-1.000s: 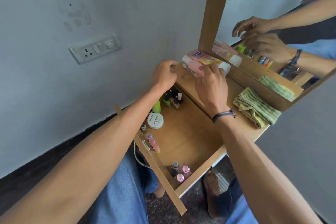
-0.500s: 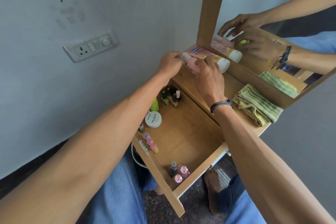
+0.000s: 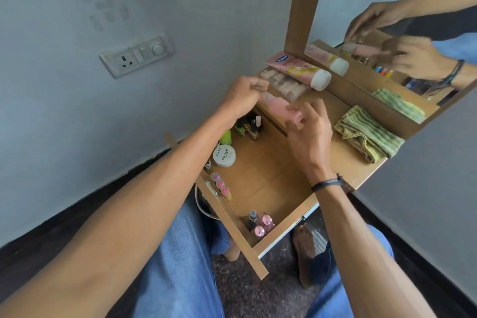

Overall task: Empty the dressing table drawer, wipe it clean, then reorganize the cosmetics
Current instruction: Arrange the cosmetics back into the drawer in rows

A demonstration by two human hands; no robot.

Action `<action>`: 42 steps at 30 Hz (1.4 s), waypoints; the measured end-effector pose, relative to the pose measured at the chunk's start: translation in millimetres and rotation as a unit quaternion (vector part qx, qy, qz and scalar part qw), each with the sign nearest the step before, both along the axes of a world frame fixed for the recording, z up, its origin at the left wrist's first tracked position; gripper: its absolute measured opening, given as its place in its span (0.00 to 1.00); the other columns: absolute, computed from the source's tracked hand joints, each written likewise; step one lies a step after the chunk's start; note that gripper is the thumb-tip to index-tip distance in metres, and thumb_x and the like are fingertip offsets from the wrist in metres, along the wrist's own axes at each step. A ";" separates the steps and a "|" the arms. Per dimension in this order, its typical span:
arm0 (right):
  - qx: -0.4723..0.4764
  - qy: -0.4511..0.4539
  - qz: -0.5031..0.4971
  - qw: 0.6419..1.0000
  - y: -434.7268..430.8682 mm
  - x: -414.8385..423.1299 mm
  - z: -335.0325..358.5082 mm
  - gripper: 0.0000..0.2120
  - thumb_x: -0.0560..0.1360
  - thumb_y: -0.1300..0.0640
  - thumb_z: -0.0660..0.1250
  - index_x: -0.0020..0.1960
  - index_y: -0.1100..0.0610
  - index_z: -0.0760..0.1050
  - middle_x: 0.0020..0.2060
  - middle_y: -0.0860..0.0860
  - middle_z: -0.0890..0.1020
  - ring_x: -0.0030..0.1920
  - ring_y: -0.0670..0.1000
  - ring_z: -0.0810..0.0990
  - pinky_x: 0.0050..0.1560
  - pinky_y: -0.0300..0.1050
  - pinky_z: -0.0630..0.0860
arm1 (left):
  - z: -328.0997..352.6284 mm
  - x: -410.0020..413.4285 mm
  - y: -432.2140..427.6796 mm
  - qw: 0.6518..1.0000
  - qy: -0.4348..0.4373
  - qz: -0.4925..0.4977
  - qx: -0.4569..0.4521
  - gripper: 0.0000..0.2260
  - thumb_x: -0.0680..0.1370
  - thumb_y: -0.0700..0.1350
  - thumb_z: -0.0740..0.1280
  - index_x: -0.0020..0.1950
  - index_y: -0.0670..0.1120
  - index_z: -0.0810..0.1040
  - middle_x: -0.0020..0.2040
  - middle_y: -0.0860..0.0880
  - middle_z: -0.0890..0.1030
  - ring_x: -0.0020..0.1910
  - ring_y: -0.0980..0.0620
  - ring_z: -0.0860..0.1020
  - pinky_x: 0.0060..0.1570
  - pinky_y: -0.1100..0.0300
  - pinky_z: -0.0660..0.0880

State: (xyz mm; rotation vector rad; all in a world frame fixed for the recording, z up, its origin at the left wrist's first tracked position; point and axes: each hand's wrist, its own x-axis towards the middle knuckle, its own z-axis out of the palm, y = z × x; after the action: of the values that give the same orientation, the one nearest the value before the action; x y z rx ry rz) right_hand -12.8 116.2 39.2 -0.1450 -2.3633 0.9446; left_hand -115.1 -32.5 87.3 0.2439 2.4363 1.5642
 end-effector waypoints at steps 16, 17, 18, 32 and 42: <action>0.146 -0.181 0.120 0.965 -12.5 52.6 -61.1 0.12 0.73 0.65 0.74 0.55 0.57 0.81 0.52 0.50 0.76 0.45 0.50 0.77 0.41 0.38 0.73 | -77.3 65.4 -19.0 0.983 -0.063 0.030 -0.171 0.16 0.78 0.37 0.66 0.62 0.52 0.82 0.63 0.50 0.82 0.60 0.48 0.79 0.61 0.52 0.76; 0.147 -0.196 0.132 0.960 -14.5 50.3 -64.3 0.12 0.73 0.64 0.74 0.56 0.57 0.81 0.51 0.50 0.75 0.45 0.51 0.77 0.42 0.38 0.72 | -77.9 66.1 -19.3 0.978 -0.060 0.026 -0.198 0.16 0.79 0.38 0.66 0.63 0.51 0.82 0.64 0.49 0.81 0.60 0.47 0.79 0.60 0.53 0.76; 0.150 -0.209 0.144 0.956 -17.3 47.3 -67.3 0.13 0.73 0.64 0.74 0.56 0.57 0.80 0.51 0.50 0.74 0.45 0.52 0.78 0.41 0.40 0.72 | -79.0 66.0 -19.9 0.974 -0.056 0.023 -0.220 0.15 0.80 0.39 0.65 0.64 0.51 0.82 0.64 0.48 0.81 0.60 0.46 0.79 0.59 0.53 0.77; 0.149 -0.260 0.180 0.937 -40.0 15.9 -86.8 0.13 0.73 0.61 0.73 0.56 0.57 0.76 0.49 0.52 0.71 0.43 0.56 0.76 0.39 0.52 0.77 | -89.7 62.4 -26.0 0.951 -0.008 0.038 -0.305 0.14 0.82 0.39 0.65 0.67 0.45 0.80 0.65 0.44 0.80 0.63 0.42 0.79 0.61 0.51 0.76; 0.088 -0.187 0.172 0.963 -32.8 15.1 -87.2 0.09 0.76 0.57 0.72 0.56 0.54 0.79 0.52 0.50 0.73 0.42 0.52 0.78 0.40 0.51 0.80 | -94.9 63.1 -27.8 0.947 0.035 0.043 -0.317 0.17 0.80 0.34 0.66 0.67 0.45 0.80 0.66 0.44 0.80 0.64 0.43 0.79 0.62 0.51 0.77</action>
State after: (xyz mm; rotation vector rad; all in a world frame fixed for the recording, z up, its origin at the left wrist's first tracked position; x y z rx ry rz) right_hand 2.3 83.4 -48.0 0.1801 -2.8742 0.9185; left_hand -52.0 -60.2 -7.7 0.0724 2.8774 0.7271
